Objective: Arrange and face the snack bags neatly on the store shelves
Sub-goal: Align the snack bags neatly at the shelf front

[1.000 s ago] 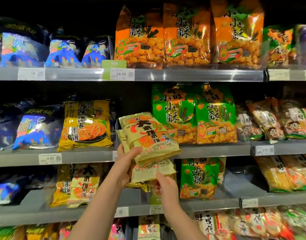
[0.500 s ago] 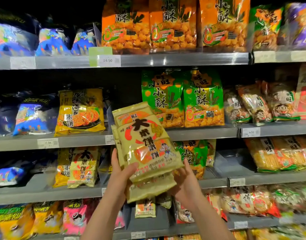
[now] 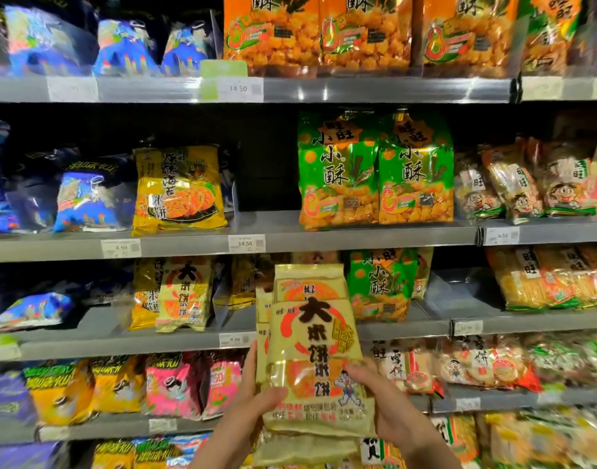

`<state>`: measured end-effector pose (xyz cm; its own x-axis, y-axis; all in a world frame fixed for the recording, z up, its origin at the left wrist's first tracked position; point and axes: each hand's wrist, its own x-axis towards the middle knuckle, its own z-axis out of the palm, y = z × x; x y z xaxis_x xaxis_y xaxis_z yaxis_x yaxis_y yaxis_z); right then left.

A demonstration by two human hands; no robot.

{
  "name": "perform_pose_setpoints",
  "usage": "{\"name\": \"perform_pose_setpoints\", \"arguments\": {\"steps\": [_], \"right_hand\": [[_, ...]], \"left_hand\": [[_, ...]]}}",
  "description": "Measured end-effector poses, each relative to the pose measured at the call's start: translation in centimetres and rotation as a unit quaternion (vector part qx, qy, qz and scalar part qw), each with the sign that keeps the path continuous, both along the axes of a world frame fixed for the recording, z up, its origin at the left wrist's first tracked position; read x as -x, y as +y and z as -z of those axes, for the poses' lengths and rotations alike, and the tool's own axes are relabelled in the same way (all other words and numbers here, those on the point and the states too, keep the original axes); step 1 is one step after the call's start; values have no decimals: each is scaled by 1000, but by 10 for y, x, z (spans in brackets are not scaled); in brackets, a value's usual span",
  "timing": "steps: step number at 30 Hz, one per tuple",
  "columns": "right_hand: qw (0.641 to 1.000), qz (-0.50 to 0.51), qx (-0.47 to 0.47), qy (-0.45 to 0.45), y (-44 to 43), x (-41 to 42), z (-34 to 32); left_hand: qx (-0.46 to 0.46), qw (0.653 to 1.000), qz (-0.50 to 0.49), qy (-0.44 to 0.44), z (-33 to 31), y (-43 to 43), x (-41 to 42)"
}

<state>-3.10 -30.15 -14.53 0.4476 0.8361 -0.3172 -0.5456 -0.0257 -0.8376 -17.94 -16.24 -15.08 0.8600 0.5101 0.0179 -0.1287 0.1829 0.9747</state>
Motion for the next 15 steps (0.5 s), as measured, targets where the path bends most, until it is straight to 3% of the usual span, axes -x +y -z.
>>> {"name": "perform_pose_setpoints", "arguments": {"steps": [8,13,15], "right_hand": [[996,-17,68,-53,68,18,19],[992,-43,64,-102,143,-22,11],[990,-52,63,-119,171,-45,10]], "left_hand": [[110,991,-14,75,24,61,16],[38,994,-37,91,-5,117,-27],[65,993,-63,82,-5,136,-46]]}}
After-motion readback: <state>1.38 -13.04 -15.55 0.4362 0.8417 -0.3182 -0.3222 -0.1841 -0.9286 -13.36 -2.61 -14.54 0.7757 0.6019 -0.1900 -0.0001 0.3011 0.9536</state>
